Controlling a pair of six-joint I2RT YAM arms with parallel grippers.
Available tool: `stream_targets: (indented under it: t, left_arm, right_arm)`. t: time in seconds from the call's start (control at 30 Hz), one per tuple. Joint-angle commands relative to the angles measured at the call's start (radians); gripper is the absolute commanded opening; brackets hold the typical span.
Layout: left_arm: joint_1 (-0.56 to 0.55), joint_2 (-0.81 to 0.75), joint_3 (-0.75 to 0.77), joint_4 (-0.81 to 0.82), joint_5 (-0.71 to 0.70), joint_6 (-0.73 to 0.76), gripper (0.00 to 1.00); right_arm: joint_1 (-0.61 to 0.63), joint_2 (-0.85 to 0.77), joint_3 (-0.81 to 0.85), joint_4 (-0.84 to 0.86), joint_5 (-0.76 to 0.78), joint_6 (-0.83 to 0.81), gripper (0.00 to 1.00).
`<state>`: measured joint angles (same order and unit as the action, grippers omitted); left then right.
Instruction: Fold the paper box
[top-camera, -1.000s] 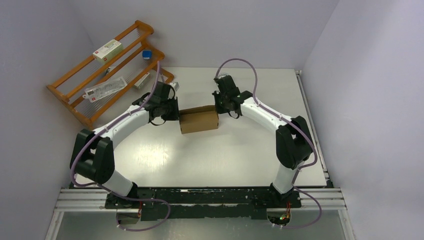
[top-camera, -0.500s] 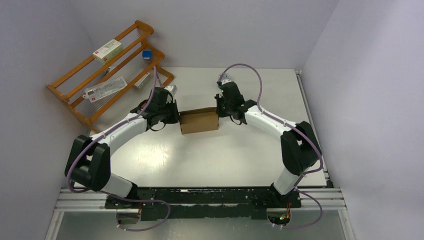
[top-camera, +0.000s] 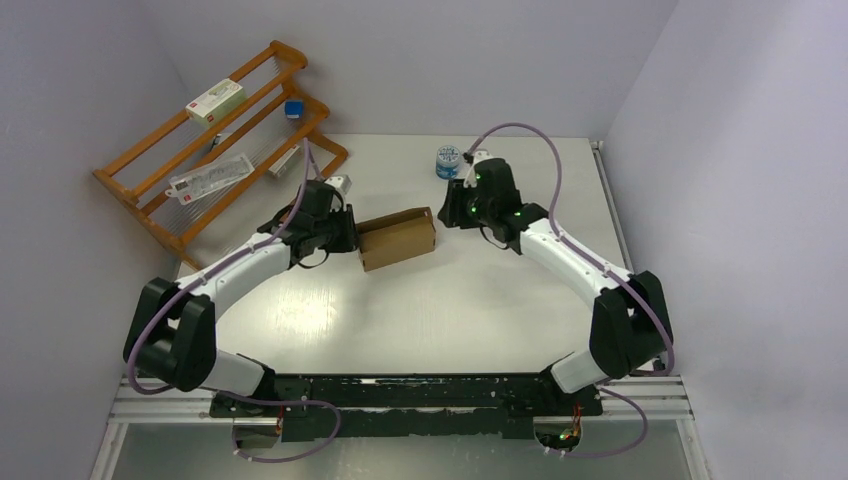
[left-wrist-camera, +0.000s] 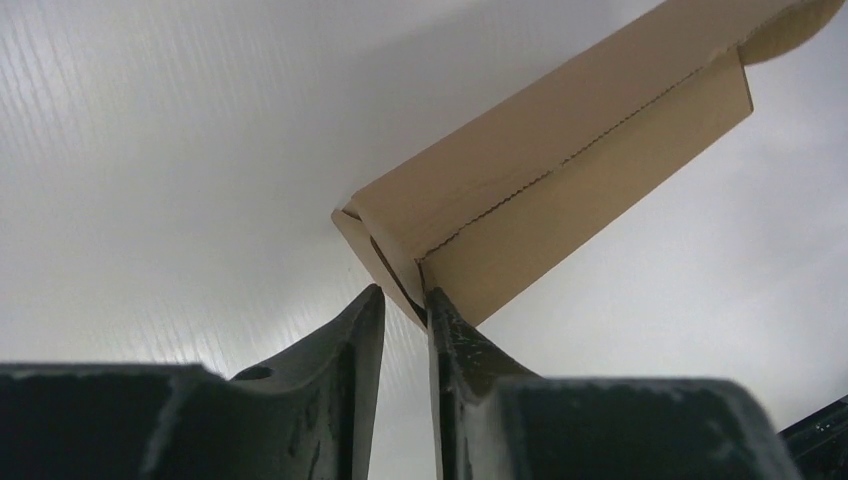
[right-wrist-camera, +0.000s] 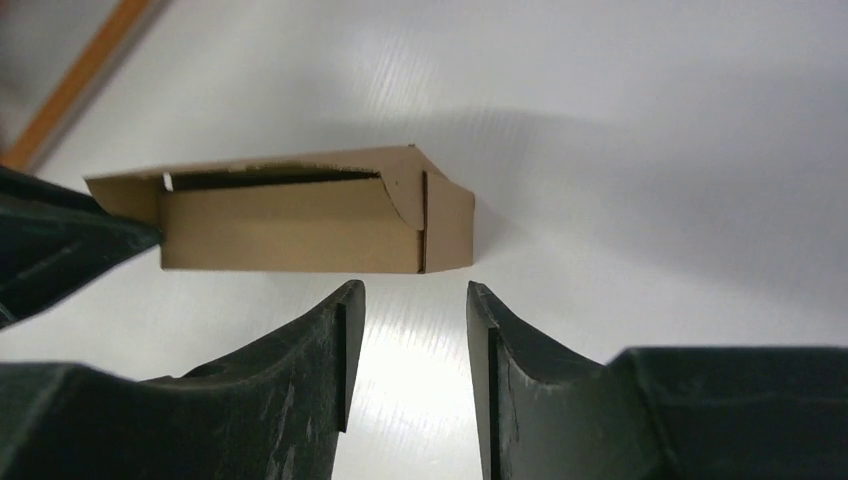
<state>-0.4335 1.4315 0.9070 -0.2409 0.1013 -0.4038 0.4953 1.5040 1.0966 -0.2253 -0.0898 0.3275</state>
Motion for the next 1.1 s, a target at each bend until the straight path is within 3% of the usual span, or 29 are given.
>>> stream_targets:
  t: [0.0,0.47,0.83,1.07]
  left_arm:
    - [0.002,-0.066,-0.021,-0.04,-0.014,-0.008,0.32]
    - [0.062,-0.188,0.073,-0.118,-0.011,0.04,0.51]
    - [0.134,-0.054,0.108,-0.015,0.125,-0.133,0.49]
    - [0.134,-0.051,0.056,0.049,0.111,-0.179,0.49]
  right_arm:
    - [-0.057,-0.021,-0.009,0.064,-0.111,0.063,0.47]
    - [-0.06,0.097,0.098,0.177,-0.173,0.09,0.47]
    - [-0.051,0.21,0.183,0.153,-0.129,0.183,0.46]
    - [-0.046,0.232,0.13,0.211,-0.106,0.239,0.44]
